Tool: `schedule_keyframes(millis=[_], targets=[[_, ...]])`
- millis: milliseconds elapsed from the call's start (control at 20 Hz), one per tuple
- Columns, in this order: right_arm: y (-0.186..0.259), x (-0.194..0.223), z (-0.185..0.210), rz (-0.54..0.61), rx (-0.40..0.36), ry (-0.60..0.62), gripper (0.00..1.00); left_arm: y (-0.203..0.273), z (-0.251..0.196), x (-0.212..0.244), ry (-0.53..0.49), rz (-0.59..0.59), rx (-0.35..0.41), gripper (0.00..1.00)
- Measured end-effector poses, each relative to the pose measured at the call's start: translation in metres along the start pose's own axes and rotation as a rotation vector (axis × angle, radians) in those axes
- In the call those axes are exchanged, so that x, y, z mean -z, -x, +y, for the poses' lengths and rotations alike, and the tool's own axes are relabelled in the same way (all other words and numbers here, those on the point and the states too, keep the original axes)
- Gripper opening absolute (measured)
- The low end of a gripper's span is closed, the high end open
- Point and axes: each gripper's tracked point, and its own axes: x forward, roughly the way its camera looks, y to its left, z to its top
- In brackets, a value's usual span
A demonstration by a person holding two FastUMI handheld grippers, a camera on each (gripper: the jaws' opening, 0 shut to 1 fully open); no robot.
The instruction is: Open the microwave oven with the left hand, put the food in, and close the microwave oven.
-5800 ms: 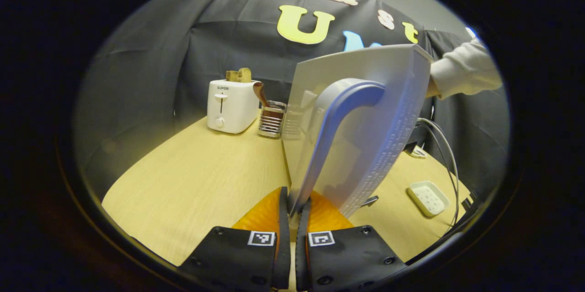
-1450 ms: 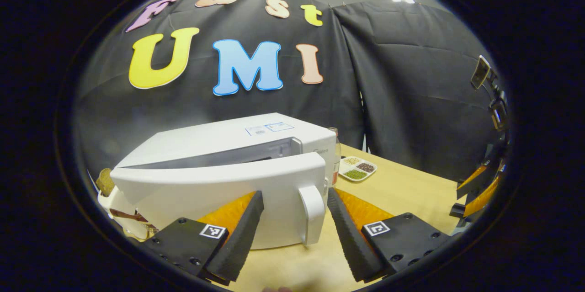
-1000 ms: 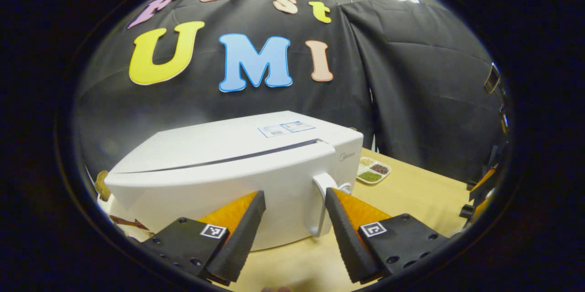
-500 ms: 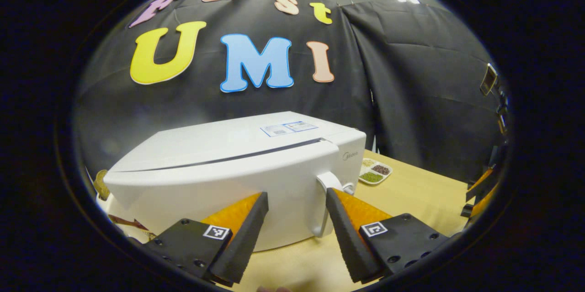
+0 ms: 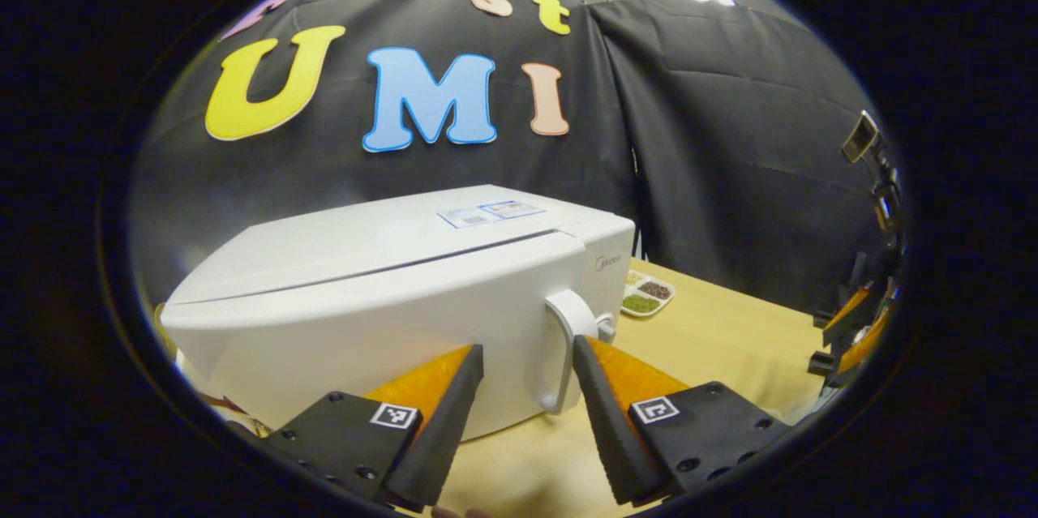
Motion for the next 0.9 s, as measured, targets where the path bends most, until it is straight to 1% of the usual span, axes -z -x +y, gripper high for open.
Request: schedule_keyframes(millis=[50, 100, 200, 250, 350, 450, 500, 600, 750, 800, 900], targets=[[0.001, 0.0, 0.001, 0.002, -0.001, -0.008, 0.92, -0.003, -0.005, 0.001, 0.029, 0.009, 0.021, 0.77], [0.004, -0.001, 0.004, -0.005, -0.004, -0.011, 0.93, -0.004, -0.006, 0.003, 0.026, 0.022, 0.01, 0.74], [0.009, -0.005, 0.005, -0.03, -0.003, 0.0, 0.93, 0.006, 0.001, 0.006, -0.047, 0.034, -0.069, 0.8], [0.01, -0.007, 0.003, -0.035, 0.002, 0.009, 0.92, 0.013, 0.003, 0.006, -0.066, 0.034, -0.101, 0.79], [0.013, -0.012, 0.002, -0.05, 0.004, 0.011, 0.92, 0.035, -0.002, 0.021, -0.06, 0.049, -0.116, 1.0], [0.014, -0.017, 0.0, -0.063, 0.003, 0.009, 0.92, 0.056, -0.005, 0.044, -0.024, 0.075, -0.135, 0.99], [0.016, -0.02, -0.002, -0.069, 0.005, 0.012, 0.92, 0.07, -0.005, 0.052, -0.009, 0.085, -0.154, 1.0], [0.021, -0.03, -0.005, -0.089, 0.009, 0.019, 0.92, 0.1, -0.004, 0.059, 0.036, 0.093, -0.188, 1.0], [0.034, -0.053, -0.007, -0.147, 0.013, 0.045, 0.93, 0.149, -0.003, 0.051, 0.082, 0.083, -0.255, 1.0], [0.039, -0.06, -0.005, -0.165, 0.006, 0.057, 0.92, 0.166, -0.004, 0.045, 0.096, 0.076, -0.278, 0.99], [0.056, -0.077, -0.001, -0.21, -0.02, 0.084, 0.92, 0.202, -0.011, 0.02, 0.122, 0.039, -0.326, 0.99]])
